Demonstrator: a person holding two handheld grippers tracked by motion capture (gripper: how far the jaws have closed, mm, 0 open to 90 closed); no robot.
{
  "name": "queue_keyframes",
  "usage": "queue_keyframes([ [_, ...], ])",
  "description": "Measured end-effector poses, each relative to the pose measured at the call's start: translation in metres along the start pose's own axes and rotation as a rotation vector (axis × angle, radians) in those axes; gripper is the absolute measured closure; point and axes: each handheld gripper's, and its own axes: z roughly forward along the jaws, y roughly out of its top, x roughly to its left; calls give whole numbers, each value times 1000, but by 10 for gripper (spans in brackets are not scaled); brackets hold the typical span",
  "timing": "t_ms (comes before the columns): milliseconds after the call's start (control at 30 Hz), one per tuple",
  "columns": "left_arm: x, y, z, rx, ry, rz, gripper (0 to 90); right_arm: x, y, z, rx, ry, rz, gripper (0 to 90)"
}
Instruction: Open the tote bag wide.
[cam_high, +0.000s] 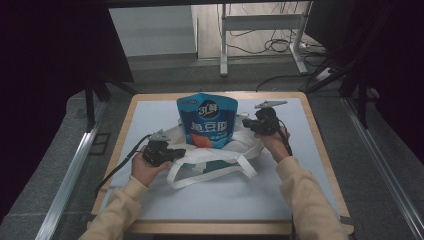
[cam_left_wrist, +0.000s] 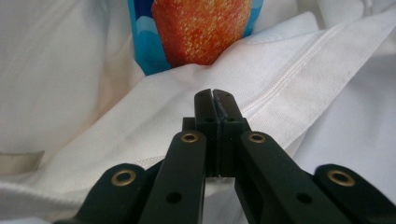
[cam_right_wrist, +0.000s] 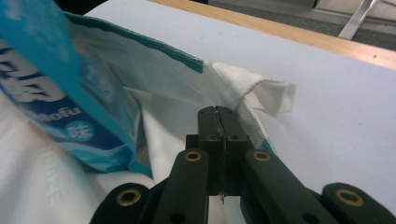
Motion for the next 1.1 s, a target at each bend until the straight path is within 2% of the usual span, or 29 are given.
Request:
queue_keyframes([
  [200, 0, -3, 3, 10, -3, -4, 900, -8, 0, 10, 8, 14, 14, 893],
  [367, 1, -6, 3, 13, -9, -8, 900, -15, 5, 17, 1, -1, 35, 893],
  [433, 1, -7, 3, 12, -10, -9, 900, -17, 4, 20, 17, -2, 42, 893],
  [633, 1, -7, 2, 4, -9, -9, 900, -19, 1, 22, 21, 4, 43, 893],
  [767, 0, -3, -4, -25, -2, -5, 900, -14, 4, 14, -13, 13, 33, 893],
  [933, 0, 3, -14, -84, 3, -1, 900, -5, 8, -6, -64, 26, -3, 893],
  [1100, -2, 6, -25, -128, 1, -1, 900, 1, 9, -26, -116, 43, -19, 893],
])
